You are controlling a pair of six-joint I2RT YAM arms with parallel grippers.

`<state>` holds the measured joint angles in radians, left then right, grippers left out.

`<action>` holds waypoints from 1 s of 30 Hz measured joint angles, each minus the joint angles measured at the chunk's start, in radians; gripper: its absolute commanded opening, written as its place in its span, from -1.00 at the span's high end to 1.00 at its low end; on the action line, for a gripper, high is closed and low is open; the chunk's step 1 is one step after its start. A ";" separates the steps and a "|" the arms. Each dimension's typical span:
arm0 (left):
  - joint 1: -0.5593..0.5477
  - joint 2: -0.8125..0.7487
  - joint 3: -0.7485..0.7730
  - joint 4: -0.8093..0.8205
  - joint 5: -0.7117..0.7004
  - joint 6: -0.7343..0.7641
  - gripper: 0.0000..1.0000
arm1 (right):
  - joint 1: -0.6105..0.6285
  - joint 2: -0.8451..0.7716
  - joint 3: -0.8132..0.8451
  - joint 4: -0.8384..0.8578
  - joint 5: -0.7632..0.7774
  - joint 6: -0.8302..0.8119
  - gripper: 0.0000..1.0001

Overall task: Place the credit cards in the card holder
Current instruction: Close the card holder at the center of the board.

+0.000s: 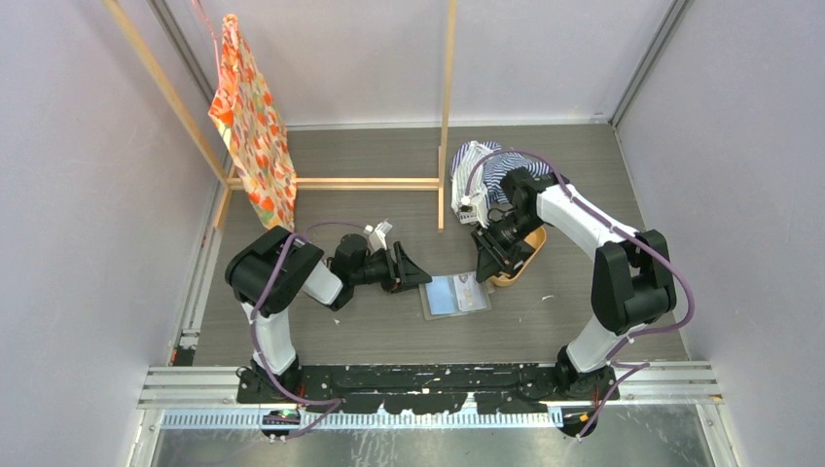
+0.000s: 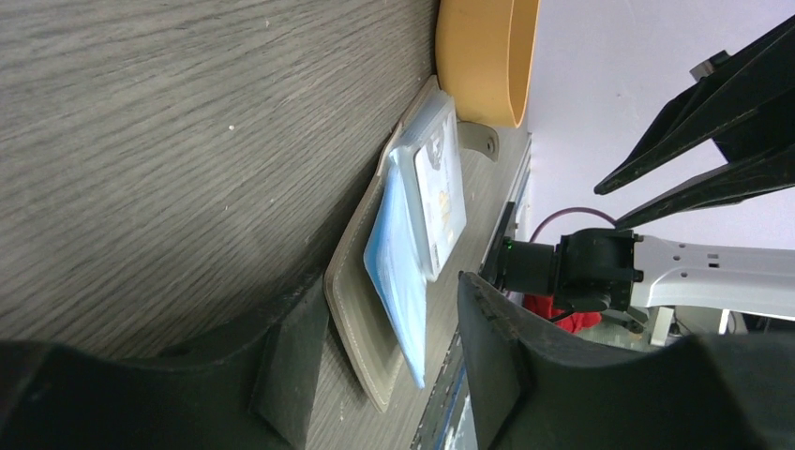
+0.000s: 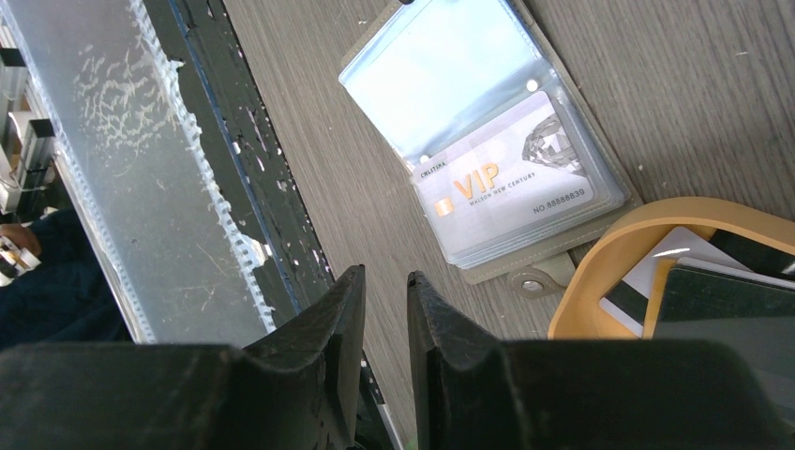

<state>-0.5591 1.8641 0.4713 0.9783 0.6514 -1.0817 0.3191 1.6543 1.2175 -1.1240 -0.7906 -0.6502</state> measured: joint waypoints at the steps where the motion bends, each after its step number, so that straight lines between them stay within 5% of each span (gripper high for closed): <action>1: -0.003 0.014 0.000 0.022 0.001 -0.014 0.01 | 0.000 0.002 0.000 -0.001 0.000 -0.001 0.43; 11: -0.035 0.062 -0.033 0.058 -0.038 -0.092 0.99 | 0.000 0.008 0.000 -0.010 0.000 -0.003 0.42; 18: -0.016 -0.104 -0.128 -0.075 -0.076 -0.088 0.99 | 0.000 0.011 0.000 -0.009 0.001 0.002 0.42; 25: 0.010 -0.488 -0.072 -0.681 -0.182 0.036 0.99 | 0.000 0.030 0.000 0.015 0.025 0.034 0.42; 30: 0.010 -0.586 0.061 -0.967 -0.236 0.099 0.99 | 0.000 0.031 0.000 0.027 0.037 0.051 0.42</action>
<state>-0.5495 1.2778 0.5320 0.0116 0.4152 -0.9825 0.3191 1.6848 1.2171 -1.0966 -0.7532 -0.5991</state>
